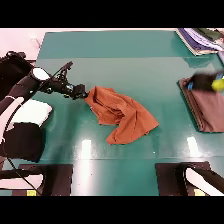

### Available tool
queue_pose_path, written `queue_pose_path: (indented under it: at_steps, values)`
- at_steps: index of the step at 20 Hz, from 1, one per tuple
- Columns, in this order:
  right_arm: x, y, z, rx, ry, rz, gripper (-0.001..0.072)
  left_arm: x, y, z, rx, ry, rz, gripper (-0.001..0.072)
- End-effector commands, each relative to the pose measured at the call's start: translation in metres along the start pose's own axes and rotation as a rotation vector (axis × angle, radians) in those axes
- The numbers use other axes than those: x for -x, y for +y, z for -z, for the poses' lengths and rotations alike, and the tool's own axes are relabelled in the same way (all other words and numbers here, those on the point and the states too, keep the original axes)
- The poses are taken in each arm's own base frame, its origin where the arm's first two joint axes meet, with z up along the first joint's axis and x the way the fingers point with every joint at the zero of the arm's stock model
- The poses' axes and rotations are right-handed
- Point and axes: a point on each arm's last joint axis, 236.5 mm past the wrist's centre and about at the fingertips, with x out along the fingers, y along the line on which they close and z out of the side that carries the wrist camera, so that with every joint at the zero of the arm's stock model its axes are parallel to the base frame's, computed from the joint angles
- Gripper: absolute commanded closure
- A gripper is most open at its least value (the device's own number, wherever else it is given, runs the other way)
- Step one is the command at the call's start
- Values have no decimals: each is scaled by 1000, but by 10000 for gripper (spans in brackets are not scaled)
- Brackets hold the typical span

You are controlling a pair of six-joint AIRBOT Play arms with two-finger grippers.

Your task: Fold the shirts.

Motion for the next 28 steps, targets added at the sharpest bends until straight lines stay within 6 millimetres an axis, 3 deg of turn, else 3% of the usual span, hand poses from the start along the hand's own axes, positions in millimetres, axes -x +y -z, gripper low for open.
queue_pose_path:
  at_steps: [1,3,5,10,11,13,14,16,17,18,20,22,24,26,28]
  values:
    - [-94,-41,91,-284,175,-127,176,5,-2,-6,-27,-9,-11,683]
    - [-132,-27,108,-386,160,-255,177,5,-2,-6,-27,-8,-11,683]
    - [-156,-14,110,-445,144,-335,177,5,-2,-6,-27,-7,-11,683]
    - [-194,12,86,-403,137,-350,199,5,-2,-5,-27,-4,-11,683]
    - [-197,16,77,-370,125,-340,302,5,-2,-5,-27,-4,-11,683]
    - [-196,28,56,-275,97,-329,685,8,-2,-7,-30,-11,-20,684]
    - [-188,35,43,-214,74,-325,692,15,-3,-12,-51,-28,-36,684]
    - [-146,50,8,-61,-24,-318,693,54,-12,-34,-136,-120,-114,684]
    - [-110,60,-13,29,-105,-310,693,88,-23,-52,-209,-202,-167,684]
    - [-68,71,-31,106,-192,-303,693,127,-41,-68,-284,-291,-206,684]
    - [33,95,-55,244,-391,-286,693,218,-96,-87,-417,-495,-236,684]
    - [128,117,-57,321,-571,-251,693,306,-159,-81,-521,-696,-208,684]
    - [203,136,-46,380,-726,-214,693,380,-208,-56,-606,-862,-182,684]
    - [252,147,-33,413,-838,-170,693,431,-240,-26,-663,-980,-165,684]
    - [278,147,-26,405,-897,-126,693,462,-258,-7,-695,-1050,-152,684]
